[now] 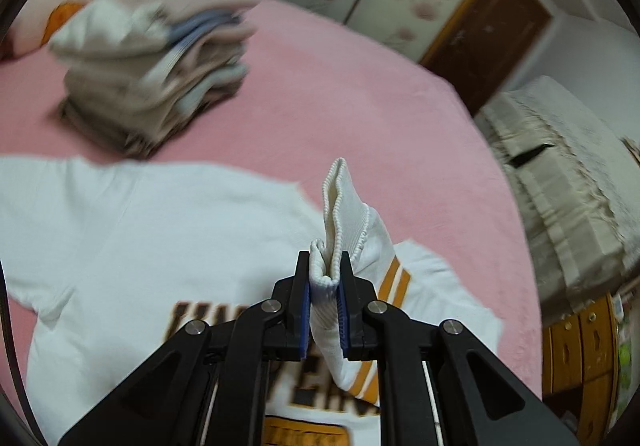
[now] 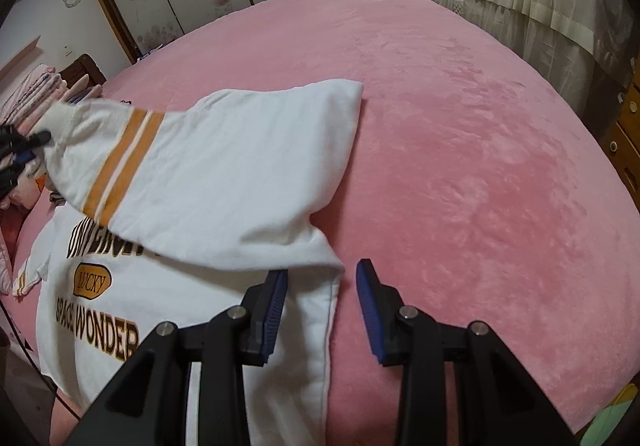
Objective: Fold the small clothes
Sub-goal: 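Lower the cuff onto the chest with the left tool and open, then withdraw the left tool from the folded sleeve toward the other sleeve, then reach the left tool to the other striped sleeve cuff and grasp it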
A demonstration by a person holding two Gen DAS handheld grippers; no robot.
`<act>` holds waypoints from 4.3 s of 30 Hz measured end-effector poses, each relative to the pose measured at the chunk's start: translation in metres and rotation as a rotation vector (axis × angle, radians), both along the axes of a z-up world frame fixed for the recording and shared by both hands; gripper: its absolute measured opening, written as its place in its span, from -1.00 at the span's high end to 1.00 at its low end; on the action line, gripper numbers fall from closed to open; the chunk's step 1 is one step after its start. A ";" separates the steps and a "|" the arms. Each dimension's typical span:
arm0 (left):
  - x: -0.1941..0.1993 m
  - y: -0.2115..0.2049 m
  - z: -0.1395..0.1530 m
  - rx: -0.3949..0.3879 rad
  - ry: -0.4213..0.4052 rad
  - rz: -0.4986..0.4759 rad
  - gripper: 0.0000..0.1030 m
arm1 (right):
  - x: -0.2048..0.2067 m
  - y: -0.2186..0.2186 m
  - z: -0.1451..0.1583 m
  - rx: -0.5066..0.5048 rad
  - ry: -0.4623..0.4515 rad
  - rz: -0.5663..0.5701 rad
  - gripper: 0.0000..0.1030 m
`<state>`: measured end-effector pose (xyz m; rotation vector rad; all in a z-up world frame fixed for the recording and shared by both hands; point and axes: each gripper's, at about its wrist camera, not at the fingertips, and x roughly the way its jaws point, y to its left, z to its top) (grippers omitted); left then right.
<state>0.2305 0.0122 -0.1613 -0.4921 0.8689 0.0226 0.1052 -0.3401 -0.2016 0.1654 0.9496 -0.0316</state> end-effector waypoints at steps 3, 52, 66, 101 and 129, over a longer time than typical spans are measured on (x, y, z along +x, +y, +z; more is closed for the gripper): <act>-0.003 0.011 -0.028 0.007 0.052 0.035 0.82 | 0.002 0.002 0.000 -0.025 -0.015 -0.010 0.30; -0.042 0.074 -0.082 -0.114 0.151 0.193 0.68 | -0.017 0.004 -0.008 -0.120 0.057 -0.076 0.50; -0.055 0.067 -0.046 -0.002 0.144 0.106 0.37 | -0.032 0.014 0.024 -0.074 0.019 -0.070 0.45; -0.038 -0.013 -0.057 0.233 0.150 -0.156 -0.04 | 0.064 -0.005 0.020 -0.103 0.051 -0.142 0.57; -0.216 0.128 0.104 0.160 -0.154 0.015 -0.90 | -0.072 0.221 0.140 -0.045 -0.186 0.288 0.22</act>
